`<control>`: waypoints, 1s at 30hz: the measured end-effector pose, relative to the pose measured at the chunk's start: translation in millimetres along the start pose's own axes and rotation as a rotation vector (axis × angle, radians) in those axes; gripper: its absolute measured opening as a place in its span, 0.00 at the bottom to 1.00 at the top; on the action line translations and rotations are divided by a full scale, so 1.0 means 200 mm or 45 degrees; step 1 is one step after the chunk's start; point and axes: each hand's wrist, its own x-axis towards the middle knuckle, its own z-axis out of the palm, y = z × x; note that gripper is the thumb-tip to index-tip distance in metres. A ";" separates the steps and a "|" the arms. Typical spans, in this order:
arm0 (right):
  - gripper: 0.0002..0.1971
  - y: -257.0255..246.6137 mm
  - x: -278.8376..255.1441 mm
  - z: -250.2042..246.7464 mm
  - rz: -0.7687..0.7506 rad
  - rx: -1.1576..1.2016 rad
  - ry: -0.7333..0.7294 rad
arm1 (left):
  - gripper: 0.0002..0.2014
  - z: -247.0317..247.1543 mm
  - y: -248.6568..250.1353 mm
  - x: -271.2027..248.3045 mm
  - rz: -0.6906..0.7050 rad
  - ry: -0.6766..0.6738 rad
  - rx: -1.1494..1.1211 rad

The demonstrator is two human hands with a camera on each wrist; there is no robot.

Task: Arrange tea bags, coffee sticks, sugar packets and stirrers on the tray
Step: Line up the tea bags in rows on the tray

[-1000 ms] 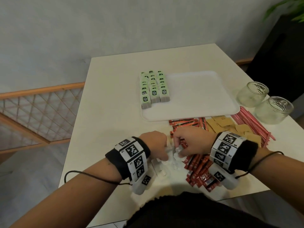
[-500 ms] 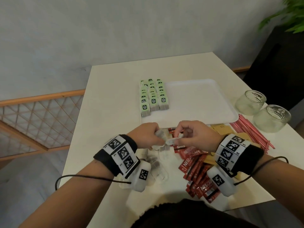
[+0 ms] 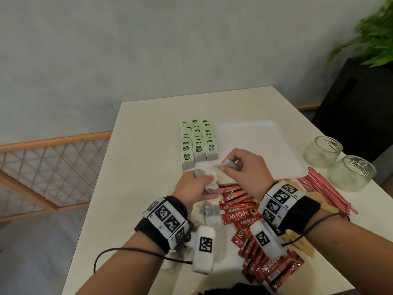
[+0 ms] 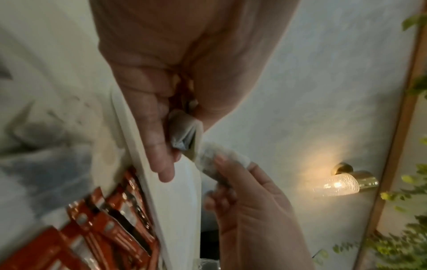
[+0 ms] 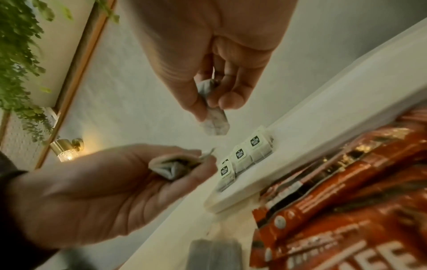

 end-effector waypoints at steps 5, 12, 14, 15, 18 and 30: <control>0.03 0.03 0.00 0.04 -0.122 -0.162 -0.108 | 0.11 0.06 0.03 0.03 0.063 -0.031 -0.172; 0.14 0.06 0.00 0.02 -0.135 -0.068 -0.182 | 0.13 0.05 0.06 0.08 0.125 0.004 -0.221; 0.11 0.07 0.02 0.02 -0.104 -0.071 -0.169 | 0.11 0.04 0.05 0.11 0.174 0.055 -0.091; 0.09 0.07 0.04 0.01 -0.076 -0.080 -0.155 | 0.10 0.03 0.04 0.12 0.187 0.066 -0.035; 0.09 0.09 0.09 0.00 -0.029 -0.125 -0.134 | 0.15 0.01 0.02 0.15 0.188 0.081 0.069; 0.03 0.19 0.32 0.06 0.369 -0.015 -0.513 | 0.09 -0.21 0.06 0.20 0.220 0.199 0.341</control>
